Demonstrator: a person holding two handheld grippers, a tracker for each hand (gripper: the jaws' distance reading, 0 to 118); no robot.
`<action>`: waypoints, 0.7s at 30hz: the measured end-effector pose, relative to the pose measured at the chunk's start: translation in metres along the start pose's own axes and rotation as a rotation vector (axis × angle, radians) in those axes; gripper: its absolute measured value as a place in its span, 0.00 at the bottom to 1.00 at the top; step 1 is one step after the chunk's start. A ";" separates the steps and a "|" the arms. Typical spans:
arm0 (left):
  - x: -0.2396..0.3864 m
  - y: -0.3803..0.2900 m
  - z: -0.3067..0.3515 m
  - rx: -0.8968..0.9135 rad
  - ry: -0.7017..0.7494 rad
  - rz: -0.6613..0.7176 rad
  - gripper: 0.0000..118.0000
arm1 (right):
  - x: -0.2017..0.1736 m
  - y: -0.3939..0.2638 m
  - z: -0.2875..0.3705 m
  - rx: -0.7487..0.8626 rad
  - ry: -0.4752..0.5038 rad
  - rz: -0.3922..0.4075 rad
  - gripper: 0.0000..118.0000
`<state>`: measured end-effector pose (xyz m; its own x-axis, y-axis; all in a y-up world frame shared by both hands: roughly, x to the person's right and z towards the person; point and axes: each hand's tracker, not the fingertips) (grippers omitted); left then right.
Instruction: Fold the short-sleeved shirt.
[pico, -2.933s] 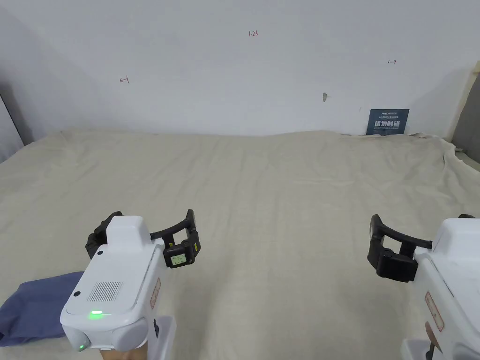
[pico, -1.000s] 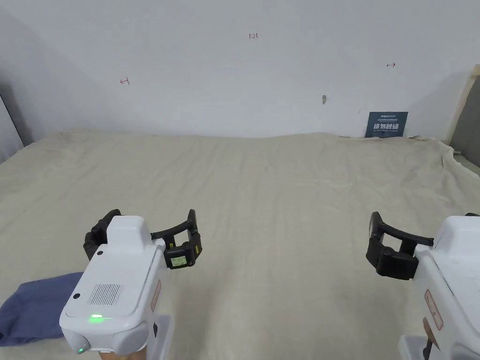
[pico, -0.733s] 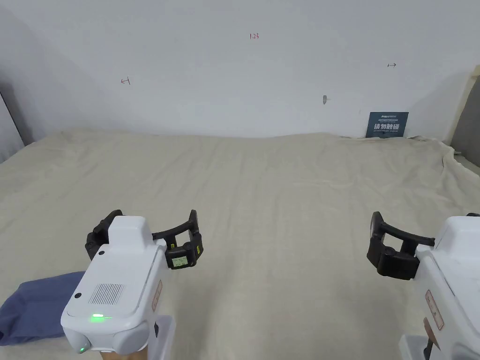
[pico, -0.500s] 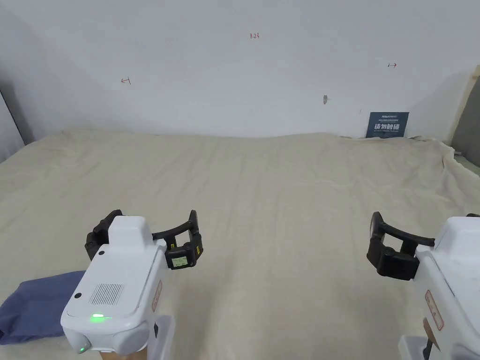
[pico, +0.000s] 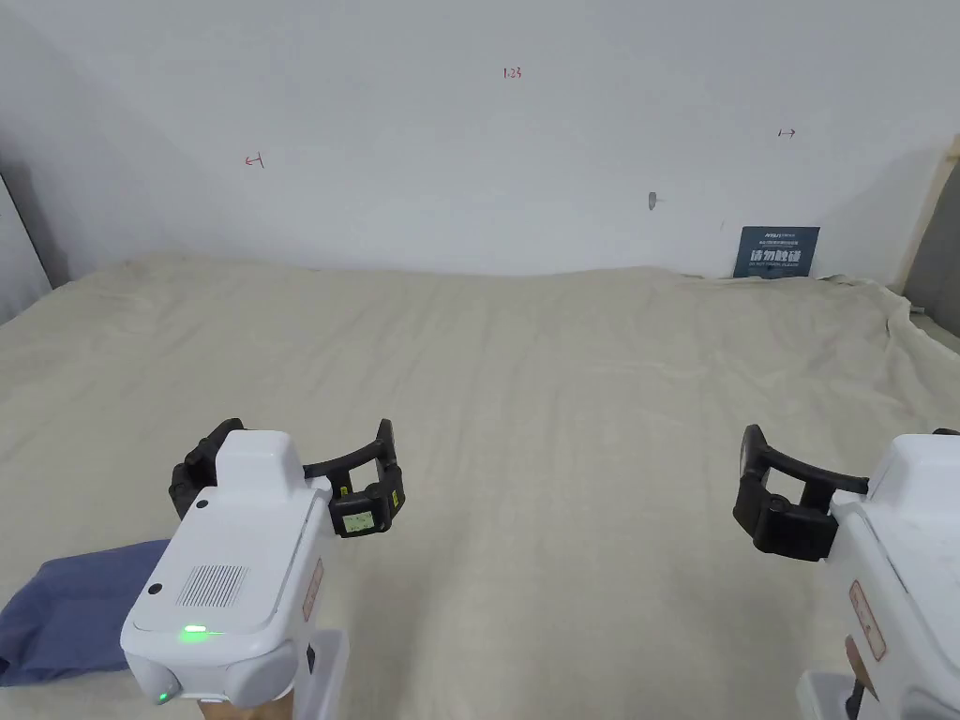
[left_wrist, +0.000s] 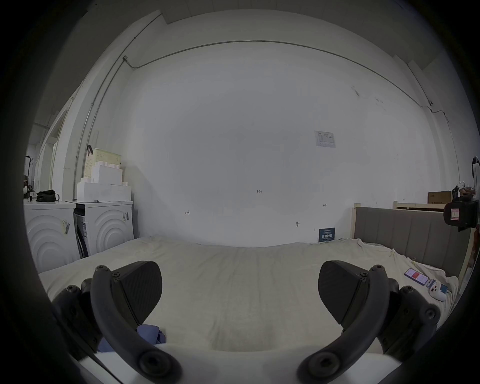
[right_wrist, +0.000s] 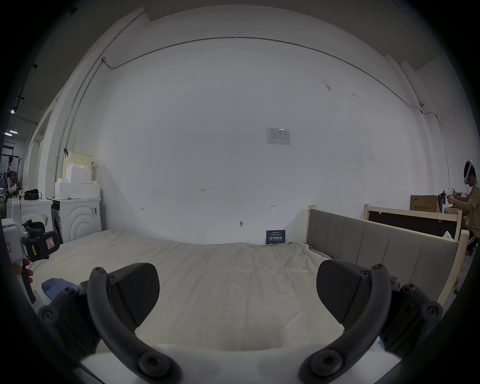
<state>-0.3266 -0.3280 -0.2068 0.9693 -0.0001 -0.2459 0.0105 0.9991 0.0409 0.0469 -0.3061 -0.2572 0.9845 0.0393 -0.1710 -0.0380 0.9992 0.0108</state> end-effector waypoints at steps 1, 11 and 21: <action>0.000 0.000 0.000 0.001 0.000 0.000 1.00 | 0.000 0.000 0.000 0.001 0.000 0.001 1.00; -0.001 0.000 0.001 0.003 0.002 -0.004 1.00 | -0.011 0.009 0.008 -0.001 -0.010 0.001 1.00; -0.003 0.001 0.002 0.002 0.000 0.000 1.00 | -0.020 0.020 0.007 -0.081 -0.071 -0.137 1.00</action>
<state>-0.3286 -0.3273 -0.2044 0.9692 -0.0005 -0.2462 0.0114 0.9990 0.0428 0.0276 -0.2870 -0.2463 0.9909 -0.0952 -0.0952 0.0869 0.9924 -0.0876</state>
